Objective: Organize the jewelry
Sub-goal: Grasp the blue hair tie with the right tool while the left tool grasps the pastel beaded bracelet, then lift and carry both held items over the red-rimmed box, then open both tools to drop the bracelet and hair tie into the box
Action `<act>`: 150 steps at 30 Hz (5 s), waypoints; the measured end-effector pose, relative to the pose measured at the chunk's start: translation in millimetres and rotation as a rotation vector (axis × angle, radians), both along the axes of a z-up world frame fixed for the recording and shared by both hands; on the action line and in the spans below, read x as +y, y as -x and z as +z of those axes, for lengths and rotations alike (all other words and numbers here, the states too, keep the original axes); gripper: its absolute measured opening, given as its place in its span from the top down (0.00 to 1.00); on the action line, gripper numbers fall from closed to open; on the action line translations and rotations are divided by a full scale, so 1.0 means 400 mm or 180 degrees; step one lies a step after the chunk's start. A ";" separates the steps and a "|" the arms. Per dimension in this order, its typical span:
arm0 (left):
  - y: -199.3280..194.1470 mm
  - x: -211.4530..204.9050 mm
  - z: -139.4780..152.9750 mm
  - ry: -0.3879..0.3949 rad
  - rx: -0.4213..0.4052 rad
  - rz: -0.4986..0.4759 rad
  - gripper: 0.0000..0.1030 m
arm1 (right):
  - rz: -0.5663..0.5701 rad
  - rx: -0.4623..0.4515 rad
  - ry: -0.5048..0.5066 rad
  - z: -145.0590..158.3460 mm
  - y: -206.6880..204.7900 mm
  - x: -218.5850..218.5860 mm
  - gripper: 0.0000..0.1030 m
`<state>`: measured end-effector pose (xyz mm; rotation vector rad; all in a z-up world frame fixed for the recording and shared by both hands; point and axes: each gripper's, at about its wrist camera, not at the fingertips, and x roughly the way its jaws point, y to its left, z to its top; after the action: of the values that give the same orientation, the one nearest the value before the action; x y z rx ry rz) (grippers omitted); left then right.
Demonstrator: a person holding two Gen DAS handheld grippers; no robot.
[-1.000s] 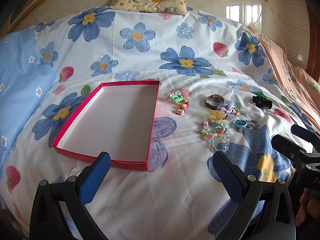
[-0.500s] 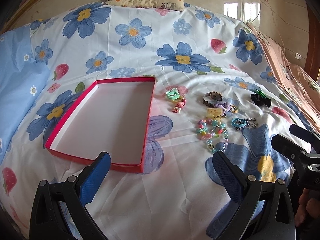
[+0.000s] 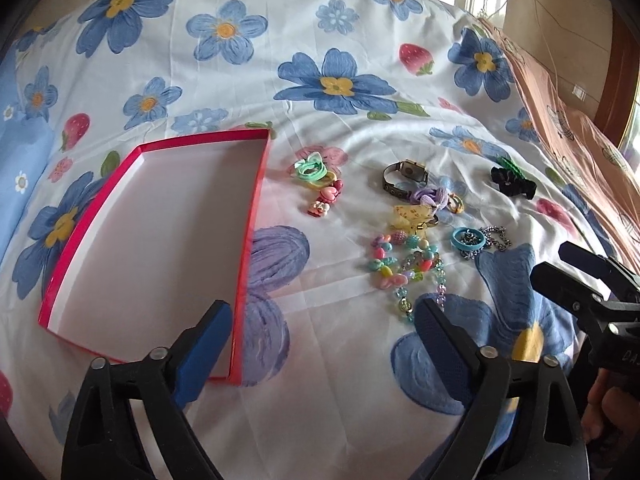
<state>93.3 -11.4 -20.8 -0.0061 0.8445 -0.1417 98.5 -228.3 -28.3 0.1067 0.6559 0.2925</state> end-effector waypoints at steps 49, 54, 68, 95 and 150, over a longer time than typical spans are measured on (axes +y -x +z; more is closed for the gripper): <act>-0.228 -0.013 -0.043 0.0426 0.0353 -0.0471 0.98 | 0.0010 0.0545 -0.0081 -0.016 -0.199 -0.016 0.95; -0.190 0.041 0.001 0.0535 0.0237 -0.0389 1.00 | 0.0141 0.0496 -0.0085 0.007 -0.196 0.034 0.95; -0.207 0.036 -0.030 0.0341 0.0438 -0.0361 0.61 | 0.0326 0.0467 -0.0067 0.016 -0.194 0.109 0.95; -0.218 0.064 0.026 0.0321 0.0152 -0.0463 0.93 | 0.0381 0.0468 -0.0263 0.025 -0.212 0.118 0.95; -0.387 0.496 -0.097 0.0645 0.0543 0.0961 0.85 | 0.1485 0.0815 0.0263 -0.046 -0.490 0.678 0.90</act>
<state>248.0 186.9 -59.5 -0.3383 0.9862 0.0589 294.4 43.1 -46.7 -0.0926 0.9450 0.7079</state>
